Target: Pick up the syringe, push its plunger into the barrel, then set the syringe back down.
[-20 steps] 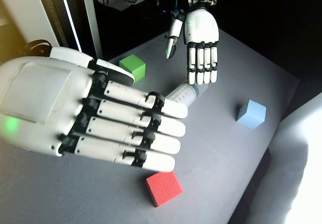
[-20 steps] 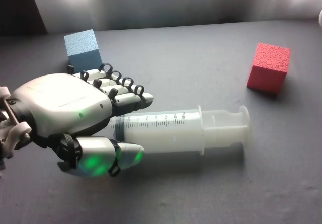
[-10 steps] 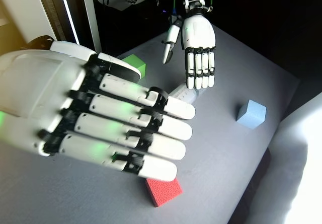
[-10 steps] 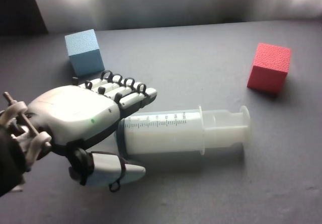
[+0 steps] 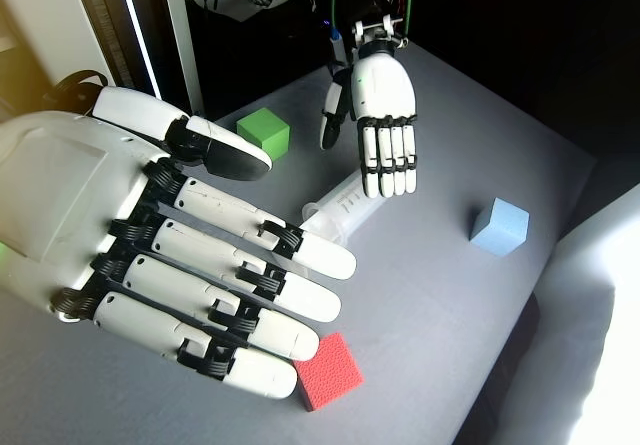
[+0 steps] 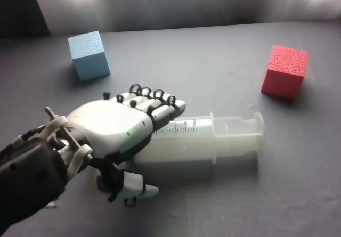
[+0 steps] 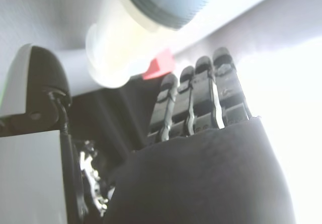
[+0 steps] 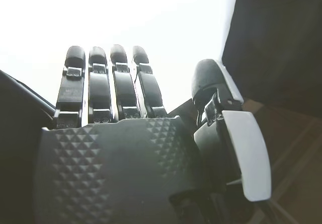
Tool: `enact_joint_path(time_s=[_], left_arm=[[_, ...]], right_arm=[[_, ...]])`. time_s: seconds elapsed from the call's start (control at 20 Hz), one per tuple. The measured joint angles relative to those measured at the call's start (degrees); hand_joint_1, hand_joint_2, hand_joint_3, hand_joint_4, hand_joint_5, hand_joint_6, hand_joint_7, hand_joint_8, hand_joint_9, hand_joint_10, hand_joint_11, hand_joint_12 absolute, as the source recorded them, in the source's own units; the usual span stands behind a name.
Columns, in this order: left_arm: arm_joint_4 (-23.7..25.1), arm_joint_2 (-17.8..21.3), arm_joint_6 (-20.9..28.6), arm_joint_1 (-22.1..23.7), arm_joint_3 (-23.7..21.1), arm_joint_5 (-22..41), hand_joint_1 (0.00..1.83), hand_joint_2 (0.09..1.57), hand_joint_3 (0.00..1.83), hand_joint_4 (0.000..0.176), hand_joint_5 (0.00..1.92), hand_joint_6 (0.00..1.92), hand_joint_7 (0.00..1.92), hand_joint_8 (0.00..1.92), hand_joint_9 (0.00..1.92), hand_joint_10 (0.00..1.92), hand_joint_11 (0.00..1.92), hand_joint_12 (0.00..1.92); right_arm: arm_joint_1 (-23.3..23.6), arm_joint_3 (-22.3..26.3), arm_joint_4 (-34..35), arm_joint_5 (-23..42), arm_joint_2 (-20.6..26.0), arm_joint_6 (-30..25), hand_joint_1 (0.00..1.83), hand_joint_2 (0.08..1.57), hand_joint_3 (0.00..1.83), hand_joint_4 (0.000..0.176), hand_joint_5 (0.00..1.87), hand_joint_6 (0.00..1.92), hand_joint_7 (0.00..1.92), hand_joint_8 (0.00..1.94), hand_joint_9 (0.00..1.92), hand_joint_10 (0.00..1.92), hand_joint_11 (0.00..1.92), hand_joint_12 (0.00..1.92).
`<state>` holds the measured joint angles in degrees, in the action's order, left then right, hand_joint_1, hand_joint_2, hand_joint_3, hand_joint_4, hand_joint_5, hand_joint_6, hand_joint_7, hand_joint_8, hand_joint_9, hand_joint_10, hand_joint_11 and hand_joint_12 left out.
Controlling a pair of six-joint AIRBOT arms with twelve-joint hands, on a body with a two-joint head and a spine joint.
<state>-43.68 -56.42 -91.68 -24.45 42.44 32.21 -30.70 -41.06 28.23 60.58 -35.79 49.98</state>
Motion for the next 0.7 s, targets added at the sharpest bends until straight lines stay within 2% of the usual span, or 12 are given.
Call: enact_joint_path(time_s=[0.05,0.15,0.25,0.3,0.35,0.4,0.45,0.5,0.55,0.6,0.65,0.7], left_arm=[[-0.1,-1.0,0.0,-0.1,0.6,0.1,1.01,1.03,0.00,0.000,0.00,0.00,0.00,0.00,0.01,0.00,0.01,0.01],[-0.3,-2.7,-0.1,-0.1,2.2,0.1,1.00,1.04,0.00,0.000,0.00,0.00,0.02,0.01,0.01,0.00,0.02,0.01],[-0.7,-4.1,-0.2,-0.1,4.2,0.3,1.10,1.04,0.00,0.000,0.05,0.02,0.06,0.02,0.06,0.02,0.03,0.02],[-1.0,-5.0,-0.3,-0.1,5.5,0.6,1.06,1.02,0.00,0.000,0.12,0.00,0.13,0.03,0.15,0.01,0.01,0.33],[-1.6,-6.0,-0.7,-0.1,6.8,1.0,1.07,1.02,0.00,0.000,0.17,0.01,0.20,0.02,0.20,0.01,0.00,0.47],[-1.7,-6.8,-0.9,-0.2,7.8,0.9,1.08,1.04,0.01,0.000,0.18,0.00,0.24,0.02,0.22,0.01,0.00,0.43],[-2.1,-7.8,-1.1,-0.2,8.9,0.8,1.07,1.05,0.01,0.000,0.23,0.01,0.31,0.03,0.28,0.03,0.00,0.52],[-2.3,-8.1,-1.3,-0.2,9.5,0.7,1.06,1.06,0.01,0.000,0.25,0.02,0.37,0.04,0.33,0.05,0.00,0.62],[-2.9,-8.6,-1.9,-0.2,10.3,0.7,1.06,1.06,0.01,0.000,0.25,0.02,0.37,0.04,0.33,0.05,0.00,0.62],[-4.2,-8.9,-2.9,-0.2,10.9,0.7,1.03,1.08,0.01,0.000,0.25,0.02,0.38,0.03,0.35,0.05,0.00,0.72],[-6.0,-9.2,-3.5,-0.2,11.4,0.8,1.03,1.09,0.01,0.000,0.28,0.02,0.41,0.03,0.39,0.06,0.00,0.83],[-6.4,-9.4,-4.1,-0.2,11.4,0.9,0.97,1.11,0.02,0.000,0.31,0.03,0.42,0.03,0.38,0.06,0.00,0.84]], right_arm=[[0.0,0.7,1.1,-0.2,0.0,-0.3,0.00,1.44,0.00,0.000,0.15,0.00,0.11,0.00,0.06,0.00,0.00,0.19],[0.0,1.9,5.3,-0.7,-0.1,-2.2,0.00,1.43,0.00,0.000,0.15,0.00,0.11,0.00,0.07,0.00,0.00,0.25],[-1.3,2.0,8.5,-0.4,-0.2,-5.0,0.00,1.43,0.00,0.000,0.15,0.00,0.11,0.00,0.07,0.00,0.00,0.25],[-1.7,2.0,11.2,-0.7,-0.3,-7.9,0.00,1.43,0.00,0.000,0.16,0.00,0.12,0.00,0.08,0.00,0.00,0.27],[-1.8,2.0,13.0,-0.7,-0.5,-13.1,0.00,1.44,0.00,0.000,0.17,0.00,0.12,0.00,0.08,0.00,0.00,0.31],[-1.8,2.0,12.9,-0.5,-0.5,-15.4,0.00,1.44,0.00,0.000,0.15,0.00,0.11,0.00,0.08,0.00,0.00,0.32],[-1.8,2.1,13.1,-0.4,-0.5,-17.8,0.00,1.44,0.00,0.000,0.16,0.01,0.11,0.00,0.08,0.00,0.00,0.36],[-1.8,2.7,14.9,-0.4,-0.5,-18.3,0.00,1.44,0.00,0.000,0.15,0.01,0.10,0.00,0.07,0.00,0.00,0.28],[-1.8,3.2,17.1,-0.5,-0.7,-18.3,0.00,1.44,0.00,0.000,0.15,0.01,0.10,0.00,0.07,0.00,0.00,0.28],[-1.8,3.3,19.1,-0.8,-1.2,-18.3,0.00,1.44,0.00,0.000,0.14,0.00,0.09,0.00,0.07,0.00,0.00,0.27],[-1.7,3.4,21.6,-0.9,-1.7,-18.2,0.00,1.44,0.00,0.000,0.16,0.00,0.11,0.00,0.08,0.01,0.00,0.30],[-1.6,3.5,22.8,-0.8,-1.8,-18.3,0.00,1.44,0.00,0.000,0.18,0.01,0.13,0.00,0.10,0.01,0.00,0.37]])
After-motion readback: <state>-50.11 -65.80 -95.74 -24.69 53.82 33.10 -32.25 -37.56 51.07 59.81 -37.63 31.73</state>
